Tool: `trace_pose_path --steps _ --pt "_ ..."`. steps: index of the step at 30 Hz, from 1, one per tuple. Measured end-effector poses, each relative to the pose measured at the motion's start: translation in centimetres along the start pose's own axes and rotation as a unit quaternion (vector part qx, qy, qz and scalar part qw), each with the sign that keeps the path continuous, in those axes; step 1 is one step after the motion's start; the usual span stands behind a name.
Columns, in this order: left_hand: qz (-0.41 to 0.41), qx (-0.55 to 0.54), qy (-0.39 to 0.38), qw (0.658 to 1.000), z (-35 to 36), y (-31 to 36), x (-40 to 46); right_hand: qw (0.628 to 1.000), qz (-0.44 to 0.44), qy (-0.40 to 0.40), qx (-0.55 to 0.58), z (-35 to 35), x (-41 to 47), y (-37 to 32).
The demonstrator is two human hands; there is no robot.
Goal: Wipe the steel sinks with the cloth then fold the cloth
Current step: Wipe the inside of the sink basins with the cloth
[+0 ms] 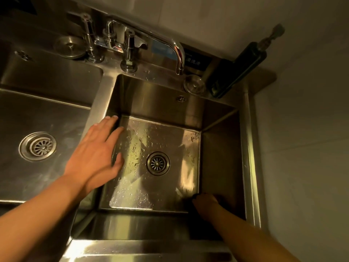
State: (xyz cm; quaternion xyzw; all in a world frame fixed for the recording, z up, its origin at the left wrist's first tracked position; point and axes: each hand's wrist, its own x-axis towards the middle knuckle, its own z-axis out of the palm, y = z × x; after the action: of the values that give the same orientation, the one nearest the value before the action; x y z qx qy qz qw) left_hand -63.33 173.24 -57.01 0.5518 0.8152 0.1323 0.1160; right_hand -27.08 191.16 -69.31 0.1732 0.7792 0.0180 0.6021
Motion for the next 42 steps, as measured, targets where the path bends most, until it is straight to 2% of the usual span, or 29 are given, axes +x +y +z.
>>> trace_pose_path --steps 2,5,8,10,12,16,20,23,27,31,34,36,38,40,42 --pt "-0.023 -0.008 0.008 1.0 -0.1 0.0 0.0 1.0 -0.006 0.002 0.0 0.0 -0.2 0.3" --pt "-0.051 -0.019 0.013 0.998 -0.2 0.3 0.0 0.998 0.034 0.038 0.033 -2.2 0.5 2.2" --pt "-0.07 -0.022 0.015 0.997 -0.3 0.4 0.0 0.984 0.074 0.135 0.088 -5.5 2.2 5.2" --pt "-0.08 -0.02 0.016 0.996 -0.3 0.4 0.1 0.962 0.083 0.212 0.152 -7.9 3.5 7.1" --pt "-0.09 -0.015 0.017 0.996 -0.3 0.5 0.2 0.916 0.1 0.297 0.251 -9.9 4.9 8.3" --pt "-0.1 0.001 0.022 0.995 -0.1 0.5 0.2 0.797 0.089 0.431 0.415 -13.3 7.7 8.0" --pt "-0.098 0.009 0.021 0.995 0.1 0.3 0.2 0.696 0.082 0.455 0.55 -15.6 10.0 6.5" --pt "-0.096 0.008 0.02 0.995 0.2 0.0 0.2 0.646 0.078 0.445 0.615 -16.4 12.0 5.3" --pt "-0.092 0.014 0.028 0.995 0.5 -0.1 0.1 0.651 0.122 0.457 0.594 -17.4 14.3 2.9" --pt "-0.094 0.024 0.025 0.995 0.6 -0.1 0.2 0.688 0.089 0.461 0.553 -19.6 14.8 -0.3" --pt "-0.095 0.026 0.027 0.995 0.5 -0.1 0.1 0.716 0.025 0.461 0.524 -22.2 14.5 -3.7" --pt "-0.091 0.02 0.03 0.995 0.6 0.0 0.1 0.762 -0.027 0.466 0.448 -22.9 14.3 -6.8" --pt "-0.09 0.017 0.033 0.995 0.6 0.0 0.1 0.788 -0.106 0.467 0.386 -21.6 14.1 -10.2" --pt "-0.089 0.016 0.035 0.995 0.6 0.1 0.2 0.791 -0.167 0.472 0.351 -19.3 12.8 -13.1" --pt "-0.09 0.016 0.034 0.995 0.5 0.1 0.2 0.777 -0.234 0.496 0.309 -16.4 12.1 -15.9"
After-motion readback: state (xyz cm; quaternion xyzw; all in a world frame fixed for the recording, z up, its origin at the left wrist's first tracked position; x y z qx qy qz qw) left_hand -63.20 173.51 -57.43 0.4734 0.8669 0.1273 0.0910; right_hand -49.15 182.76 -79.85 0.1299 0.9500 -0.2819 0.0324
